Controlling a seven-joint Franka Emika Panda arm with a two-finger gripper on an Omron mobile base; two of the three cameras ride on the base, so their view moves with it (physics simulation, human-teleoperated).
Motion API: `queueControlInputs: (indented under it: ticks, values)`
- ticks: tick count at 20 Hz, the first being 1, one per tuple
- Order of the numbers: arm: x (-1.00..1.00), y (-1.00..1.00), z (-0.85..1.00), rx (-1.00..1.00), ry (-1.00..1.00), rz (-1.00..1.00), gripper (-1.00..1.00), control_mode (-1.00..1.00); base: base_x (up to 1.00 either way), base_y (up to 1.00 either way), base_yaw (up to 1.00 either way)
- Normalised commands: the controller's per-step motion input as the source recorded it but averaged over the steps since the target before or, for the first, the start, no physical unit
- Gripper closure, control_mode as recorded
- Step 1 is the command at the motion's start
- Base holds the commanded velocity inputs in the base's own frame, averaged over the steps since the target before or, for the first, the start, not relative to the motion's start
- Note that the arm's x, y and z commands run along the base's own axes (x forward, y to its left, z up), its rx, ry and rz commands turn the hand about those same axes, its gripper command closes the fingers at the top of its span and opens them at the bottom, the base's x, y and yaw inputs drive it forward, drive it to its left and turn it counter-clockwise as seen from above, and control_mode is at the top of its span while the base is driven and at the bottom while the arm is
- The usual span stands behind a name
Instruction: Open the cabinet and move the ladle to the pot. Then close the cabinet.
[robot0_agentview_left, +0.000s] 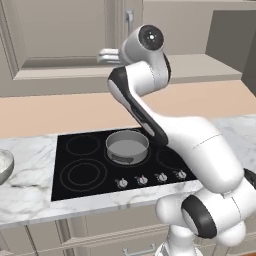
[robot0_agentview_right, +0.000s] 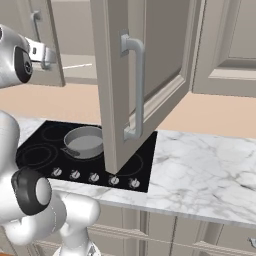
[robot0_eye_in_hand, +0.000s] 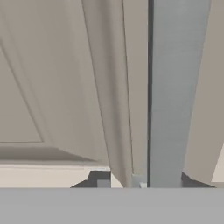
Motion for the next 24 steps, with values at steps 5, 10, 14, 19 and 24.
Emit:
queueControlInputs:
  ticks: [5,10,14,19,24]
  values:
    - [-0.99,1.0,0.09,0.0,0.0,0.05,1.0,-1.0,0.0,0.0,0.0]
    - [-1.0,1.0,0.07,0.0,0.0,0.06,1.0,-1.0,0.0,0.0,0.0]
    - [-1.0,0.99,0.06,0.0,0.0,0.05,1.0,-1.0,0.0,0.0,0.0]
    - [-1.0,1.0,0.07,0.0,0.0,0.05,1.0,-1.0,0.0,0.0,0.0]
    - [-1.0,1.0,0.09,0.0,0.01,0.04,1.0,-1.0,0.0,0.0,0.0]
